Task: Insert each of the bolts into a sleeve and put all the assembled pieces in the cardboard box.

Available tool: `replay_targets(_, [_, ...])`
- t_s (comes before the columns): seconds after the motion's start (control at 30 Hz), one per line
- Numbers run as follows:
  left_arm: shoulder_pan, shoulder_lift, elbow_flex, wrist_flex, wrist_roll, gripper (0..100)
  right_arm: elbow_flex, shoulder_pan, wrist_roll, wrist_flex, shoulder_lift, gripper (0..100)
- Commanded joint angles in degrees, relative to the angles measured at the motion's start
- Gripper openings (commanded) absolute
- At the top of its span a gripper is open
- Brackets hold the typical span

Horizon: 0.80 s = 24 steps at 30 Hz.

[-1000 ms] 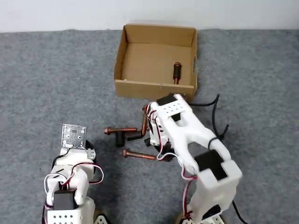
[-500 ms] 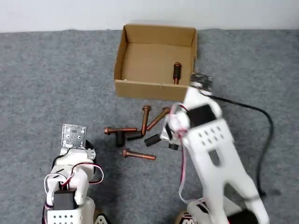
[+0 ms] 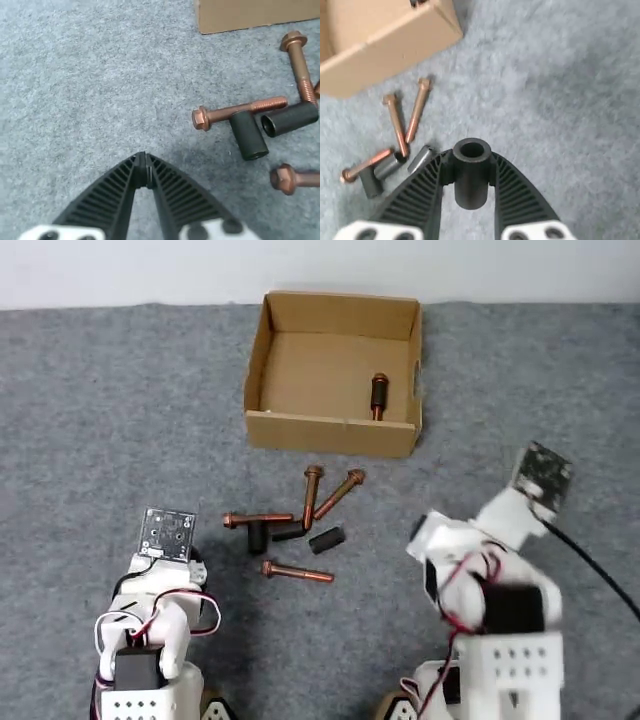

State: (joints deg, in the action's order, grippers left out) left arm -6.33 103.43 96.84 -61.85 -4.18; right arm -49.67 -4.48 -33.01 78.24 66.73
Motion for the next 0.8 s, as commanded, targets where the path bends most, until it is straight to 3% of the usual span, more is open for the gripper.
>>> replay_targets(0.0, [1.2, 0.1, -4.8, -4.1, 0.1, 1, -2.4, 4.1, 1.1, -1.3, 9.0, 0.8])
replay_targets(0.3, [3.9, -6.0, -15.3, -8.8, 0.2, 1, -14.1, 10.7, 4.6, 2.0, 29.8, 0.8])
replay_targets(0.47, [9.5, -25.7, -28.6, -8.7, 3.6, 1, -18.0, 10.7, 8.6, 0.7, 37.4, 0.8])
replay_targets(0.77, [20.5, -63.6, -53.8, -10.7, 15.2, 1, -18.4, 10.7, 8.5, 0.7, 37.0, 0.8])
